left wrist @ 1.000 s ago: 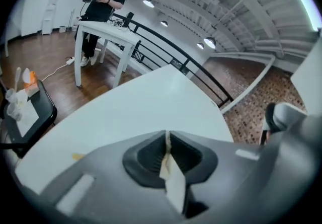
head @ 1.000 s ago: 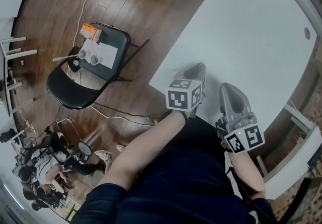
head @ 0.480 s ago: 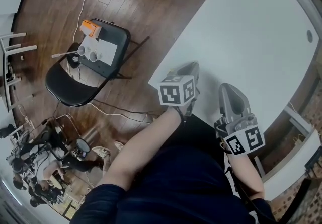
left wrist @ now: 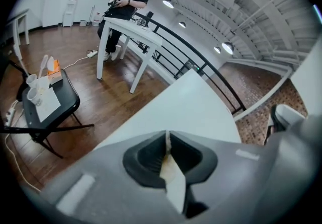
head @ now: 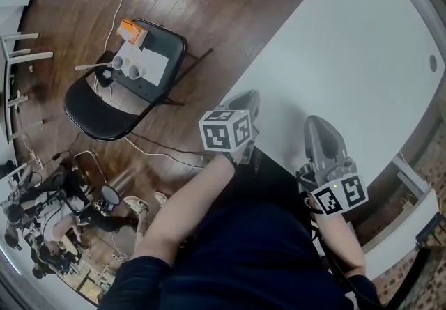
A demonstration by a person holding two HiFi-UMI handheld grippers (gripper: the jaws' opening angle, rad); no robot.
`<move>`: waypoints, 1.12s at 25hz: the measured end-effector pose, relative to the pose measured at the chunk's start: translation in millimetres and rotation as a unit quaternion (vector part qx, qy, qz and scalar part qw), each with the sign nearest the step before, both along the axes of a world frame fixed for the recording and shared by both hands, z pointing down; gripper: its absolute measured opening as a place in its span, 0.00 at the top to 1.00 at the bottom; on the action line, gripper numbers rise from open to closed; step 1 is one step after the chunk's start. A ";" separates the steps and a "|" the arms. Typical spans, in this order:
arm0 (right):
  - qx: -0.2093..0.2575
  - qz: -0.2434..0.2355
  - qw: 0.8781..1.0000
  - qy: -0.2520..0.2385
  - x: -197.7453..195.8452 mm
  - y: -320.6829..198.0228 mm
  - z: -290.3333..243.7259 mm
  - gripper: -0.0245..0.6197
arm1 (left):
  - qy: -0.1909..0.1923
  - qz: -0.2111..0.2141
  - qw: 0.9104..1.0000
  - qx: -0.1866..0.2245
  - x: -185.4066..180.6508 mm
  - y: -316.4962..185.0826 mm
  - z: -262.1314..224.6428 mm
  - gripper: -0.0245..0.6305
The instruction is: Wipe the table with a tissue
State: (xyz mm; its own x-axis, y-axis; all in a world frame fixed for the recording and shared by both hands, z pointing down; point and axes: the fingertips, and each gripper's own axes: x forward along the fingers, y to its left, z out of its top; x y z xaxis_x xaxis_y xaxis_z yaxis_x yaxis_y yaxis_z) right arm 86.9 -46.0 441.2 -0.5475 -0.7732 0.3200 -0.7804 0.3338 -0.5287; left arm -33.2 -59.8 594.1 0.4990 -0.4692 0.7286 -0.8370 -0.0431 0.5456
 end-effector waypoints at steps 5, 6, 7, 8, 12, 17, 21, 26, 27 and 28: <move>-0.001 -0.014 1.000 0.001 -14.5 -1.6 -0.4 0.94 | -0.007 -0.020 1.000 0.000 -30.9 5.6 1.3 0.93; -0.001 -0.017 1.000 0.001 -17.9 -2.2 -0.4 0.94 | -0.008 -0.023 1.000 0.000 -36.0 6.3 1.6 0.93; -0.001 -0.021 1.000 0.001 -21.4 -3.0 -0.3 0.94 | -0.007 -0.027 1.000 -0.001 -40.7 7.0 2.0 0.93; -0.001 -0.025 1.000 0.001 -25.0 -4.1 -0.1 0.94 | -0.007 -0.031 0.999 -0.003 -45.3 7.5 2.3 0.93; 0.001 -0.038 0.999 0.001 -37.4 -7.7 0.1 0.94 | 0.003 -0.045 0.999 -0.007 -57.5 10.8 3.6 0.93; 0.000 -0.045 0.999 0.000 -47.3 -6.6 -0.1 0.94 | 0.005 -0.051 0.999 -0.004 -65.1 14.7 4.0 0.93; 0.003 -0.046 0.999 0.001 -52.2 -6.6 -4.1 0.94 | -0.008 -0.056 0.998 -0.003 -72.9 15.9 3.3 0.93; 0.012 -0.043 0.999 0.002 -52.1 -7.1 -12.5 0.94 | -0.034 -0.076 0.997 -0.006 -99.3 28.2 1.9 0.93; 0.015 -0.044 0.999 0.002 -52.8 -8.0 -14.8 0.94 | -0.033 -0.083 0.996 -0.005 -106.0 30.3 -0.4 0.93; 0.017 -0.044 0.999 0.002 -53.6 -8.9 -17.1 0.94 | -0.029 -0.089 0.996 -0.002 -112.1 32.3 -3.0 0.93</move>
